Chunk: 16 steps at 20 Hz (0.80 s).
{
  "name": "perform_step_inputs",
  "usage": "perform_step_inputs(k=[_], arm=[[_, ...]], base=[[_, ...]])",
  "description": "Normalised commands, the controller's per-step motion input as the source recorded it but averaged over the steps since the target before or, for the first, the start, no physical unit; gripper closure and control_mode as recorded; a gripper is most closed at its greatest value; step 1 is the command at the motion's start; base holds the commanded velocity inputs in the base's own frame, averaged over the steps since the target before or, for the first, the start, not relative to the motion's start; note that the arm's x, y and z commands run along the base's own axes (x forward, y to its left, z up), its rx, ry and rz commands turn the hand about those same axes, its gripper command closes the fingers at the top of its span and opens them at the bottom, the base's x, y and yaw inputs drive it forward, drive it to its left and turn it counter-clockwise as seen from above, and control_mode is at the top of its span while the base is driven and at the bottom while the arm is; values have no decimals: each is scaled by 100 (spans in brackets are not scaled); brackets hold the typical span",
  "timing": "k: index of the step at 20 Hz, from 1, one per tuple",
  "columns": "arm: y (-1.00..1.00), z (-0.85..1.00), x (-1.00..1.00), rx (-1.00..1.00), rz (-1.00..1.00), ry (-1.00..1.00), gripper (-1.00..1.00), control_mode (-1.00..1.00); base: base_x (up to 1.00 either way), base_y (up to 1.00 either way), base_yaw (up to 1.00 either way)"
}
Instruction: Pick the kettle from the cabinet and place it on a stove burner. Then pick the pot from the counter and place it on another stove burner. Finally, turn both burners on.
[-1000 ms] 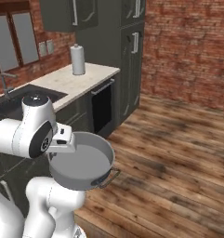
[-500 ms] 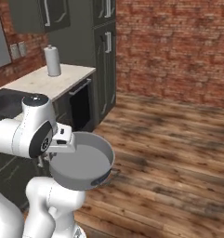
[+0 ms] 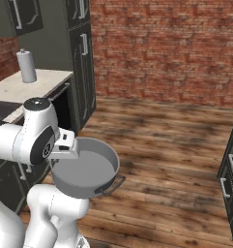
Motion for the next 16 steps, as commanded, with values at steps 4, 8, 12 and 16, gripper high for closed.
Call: perform_step_inputs(k=[4, 8, 12, 16], arm=[[0, 0, 0, 0, 0, 0, 100, 100], [0, 0, 0, 0, 0, 0, 100, 100], [0, 0, 0, 0, 0, 0, 100, 100], [0, 0, 0, 0, 0, 0, 100, 100]], base=[[13, -17, -30], [6, -18, -29], [14, -16, -29], [17, -14, -29]])
